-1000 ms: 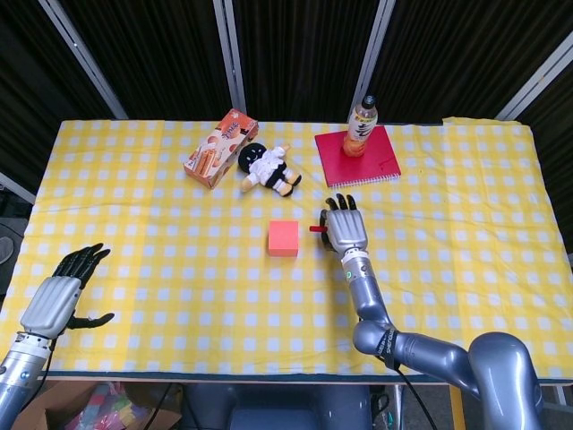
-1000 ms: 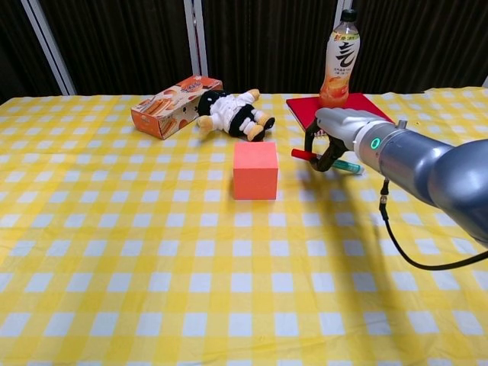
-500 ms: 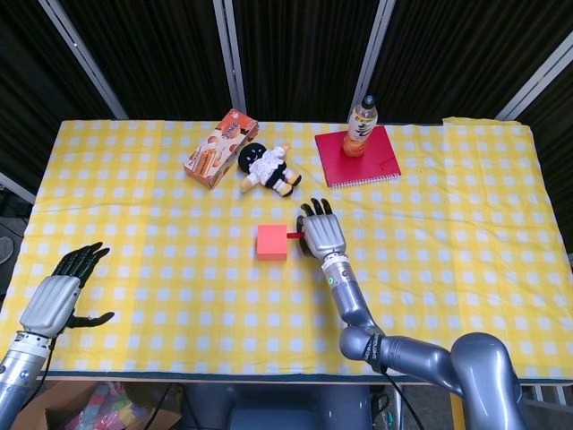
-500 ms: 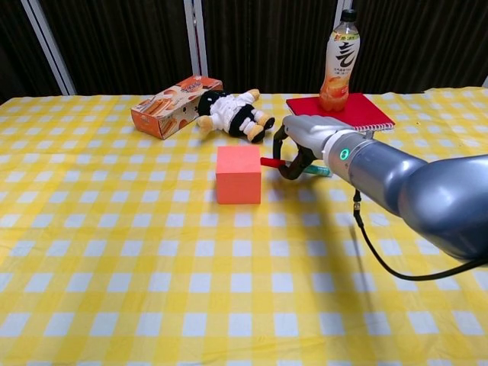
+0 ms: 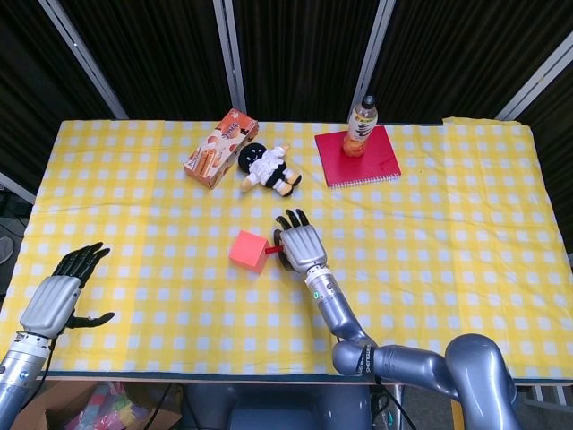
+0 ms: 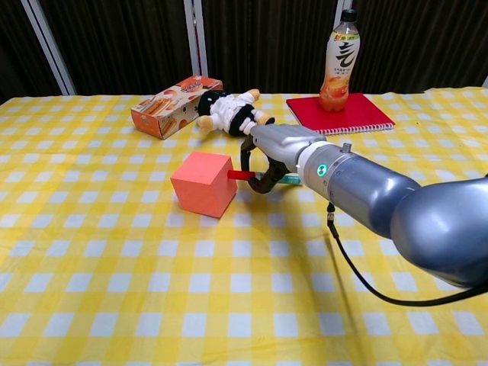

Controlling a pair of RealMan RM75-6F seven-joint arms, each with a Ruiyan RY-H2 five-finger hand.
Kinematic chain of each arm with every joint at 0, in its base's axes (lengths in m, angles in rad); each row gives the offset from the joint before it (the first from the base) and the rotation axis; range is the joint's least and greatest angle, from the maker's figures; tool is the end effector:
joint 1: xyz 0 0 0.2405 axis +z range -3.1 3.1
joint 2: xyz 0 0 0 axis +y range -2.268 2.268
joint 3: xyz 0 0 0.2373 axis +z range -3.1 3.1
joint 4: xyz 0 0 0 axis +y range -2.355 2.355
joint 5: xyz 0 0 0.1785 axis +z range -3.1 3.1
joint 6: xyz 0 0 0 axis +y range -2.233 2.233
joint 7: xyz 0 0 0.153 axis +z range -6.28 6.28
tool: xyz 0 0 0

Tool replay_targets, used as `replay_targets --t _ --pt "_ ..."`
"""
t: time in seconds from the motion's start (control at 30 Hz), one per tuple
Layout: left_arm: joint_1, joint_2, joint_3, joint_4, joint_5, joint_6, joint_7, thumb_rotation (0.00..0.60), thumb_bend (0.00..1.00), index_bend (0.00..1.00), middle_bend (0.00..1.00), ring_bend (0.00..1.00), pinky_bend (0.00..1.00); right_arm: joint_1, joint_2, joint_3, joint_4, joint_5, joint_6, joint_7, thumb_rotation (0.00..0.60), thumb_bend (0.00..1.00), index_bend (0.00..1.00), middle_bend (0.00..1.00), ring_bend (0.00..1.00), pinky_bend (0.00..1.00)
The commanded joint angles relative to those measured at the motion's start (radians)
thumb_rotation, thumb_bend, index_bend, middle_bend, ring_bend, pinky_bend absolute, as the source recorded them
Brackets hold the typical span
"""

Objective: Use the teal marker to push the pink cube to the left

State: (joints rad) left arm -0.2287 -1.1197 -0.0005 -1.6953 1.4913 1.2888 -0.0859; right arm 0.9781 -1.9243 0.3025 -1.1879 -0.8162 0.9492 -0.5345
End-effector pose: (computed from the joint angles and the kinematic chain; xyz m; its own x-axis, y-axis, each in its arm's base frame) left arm -0.2546 0.2098 0.1384 0.2609 0.2156 0.9410 0.9635 -0.1187 -0.2399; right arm -0.0582 -0.3567 -0.0721 0.3991 -0.2871 0.8708 -0.8963 -0.3226 0.3044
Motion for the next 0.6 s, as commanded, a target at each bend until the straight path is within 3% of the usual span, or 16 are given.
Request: replay_targets --t 0.03,0.6 --pt "0.000 0.001 0.000 -0.001 -0.001 0.000 -0.001 0.600 0.00 0.00 0.00 0.00 0.00 -0.002 -0.002 -0.001 0.006 0.013 0.004 -0.018 0.600 0.60 0.57 0.18 0.02 0.00" --pt "-0.001 0.003 0.001 -0.002 -0.001 -0.003 -0.008 0.600 0.00 0.00 0.00 0.00 0.00 -0.005 -0.018 0.023 0.087 0.086 0.017 -0.097 0.600 0.60 0.57 0.18 0.02 0.00"
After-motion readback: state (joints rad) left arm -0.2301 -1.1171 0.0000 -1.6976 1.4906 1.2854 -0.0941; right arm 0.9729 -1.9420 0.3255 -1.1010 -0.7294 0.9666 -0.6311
